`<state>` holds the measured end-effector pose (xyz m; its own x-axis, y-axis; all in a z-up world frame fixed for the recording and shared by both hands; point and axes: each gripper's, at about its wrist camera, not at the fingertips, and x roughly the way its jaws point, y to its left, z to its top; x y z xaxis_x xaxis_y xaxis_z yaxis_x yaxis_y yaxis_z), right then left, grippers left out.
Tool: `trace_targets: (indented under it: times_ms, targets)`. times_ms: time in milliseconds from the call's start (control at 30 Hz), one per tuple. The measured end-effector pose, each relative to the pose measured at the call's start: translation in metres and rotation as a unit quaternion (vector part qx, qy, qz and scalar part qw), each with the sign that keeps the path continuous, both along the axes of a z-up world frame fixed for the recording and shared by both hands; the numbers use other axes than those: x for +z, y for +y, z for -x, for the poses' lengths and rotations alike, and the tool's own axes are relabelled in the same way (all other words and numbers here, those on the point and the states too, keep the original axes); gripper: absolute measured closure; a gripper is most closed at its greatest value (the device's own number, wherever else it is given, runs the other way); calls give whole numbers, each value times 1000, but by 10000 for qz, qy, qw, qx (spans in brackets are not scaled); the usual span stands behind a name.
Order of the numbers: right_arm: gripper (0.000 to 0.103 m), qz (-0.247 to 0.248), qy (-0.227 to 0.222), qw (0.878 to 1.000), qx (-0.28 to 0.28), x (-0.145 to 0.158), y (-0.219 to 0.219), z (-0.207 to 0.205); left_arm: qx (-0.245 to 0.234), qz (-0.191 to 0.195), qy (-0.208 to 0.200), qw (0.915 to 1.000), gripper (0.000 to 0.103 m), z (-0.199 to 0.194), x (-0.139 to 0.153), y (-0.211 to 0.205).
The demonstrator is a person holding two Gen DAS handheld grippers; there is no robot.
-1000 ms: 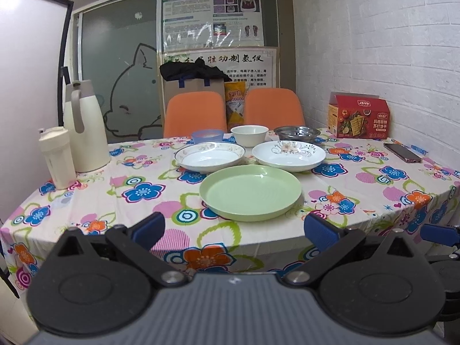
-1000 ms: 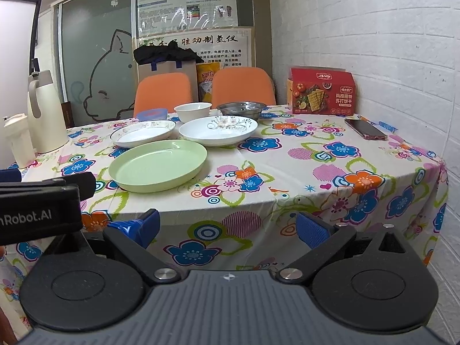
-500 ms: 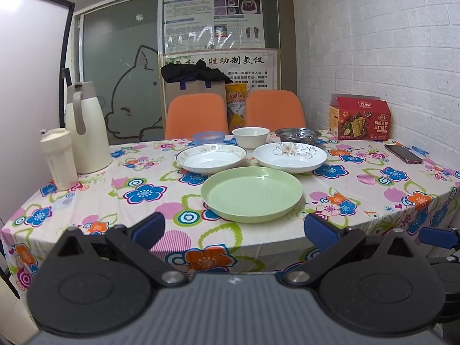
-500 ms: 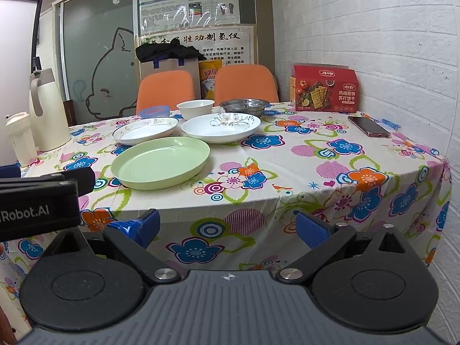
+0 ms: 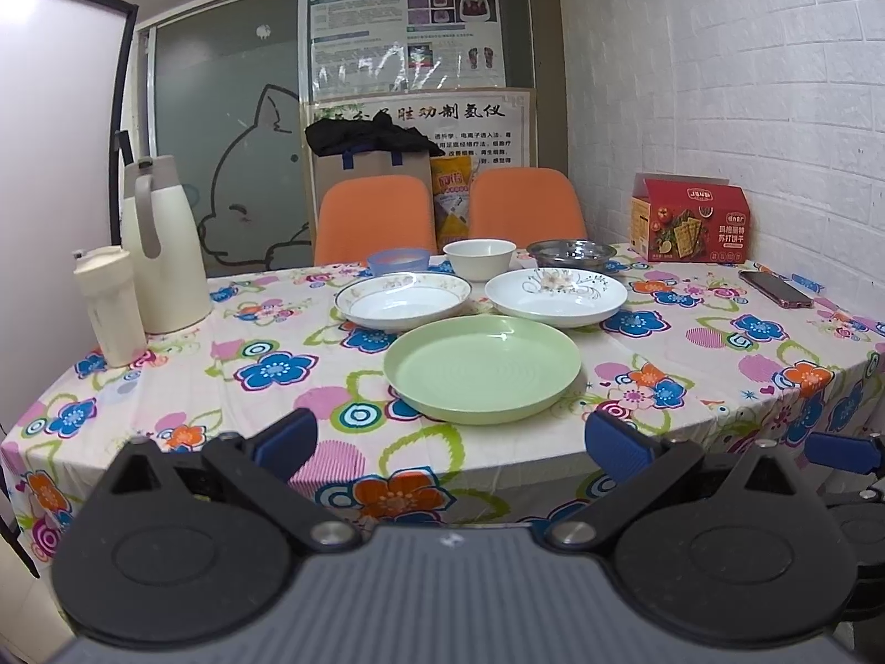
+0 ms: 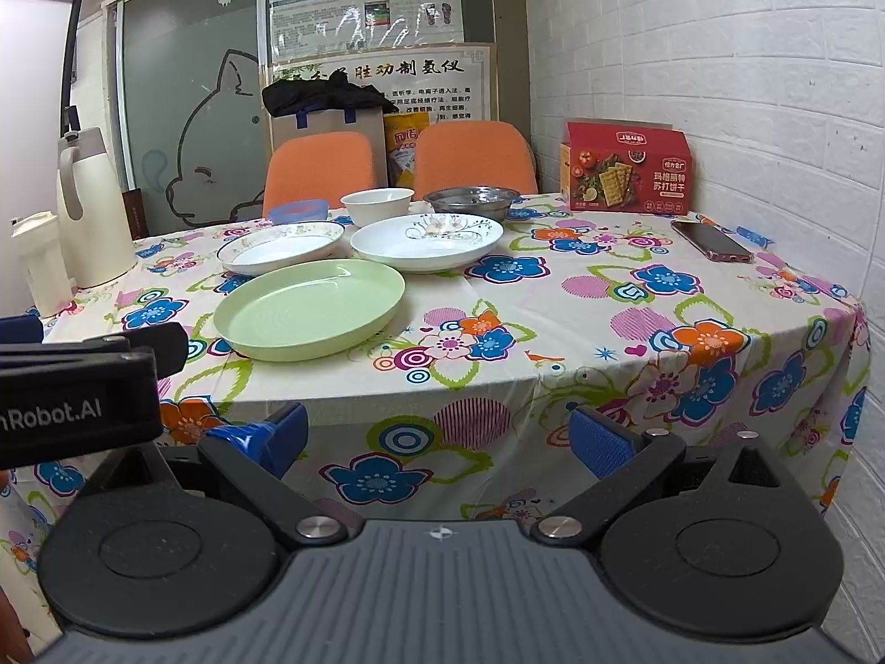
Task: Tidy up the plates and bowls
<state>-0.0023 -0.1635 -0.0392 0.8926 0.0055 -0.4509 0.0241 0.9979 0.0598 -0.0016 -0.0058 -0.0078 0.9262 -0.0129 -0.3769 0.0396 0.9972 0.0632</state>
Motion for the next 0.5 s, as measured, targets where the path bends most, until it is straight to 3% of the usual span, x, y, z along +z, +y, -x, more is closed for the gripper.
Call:
trace_targets:
  times_ms: [500]
  targets:
    - [14,-27,474,9985,-286,-19,-21,-24,27,11,622,9981,0,-53,-21,3]
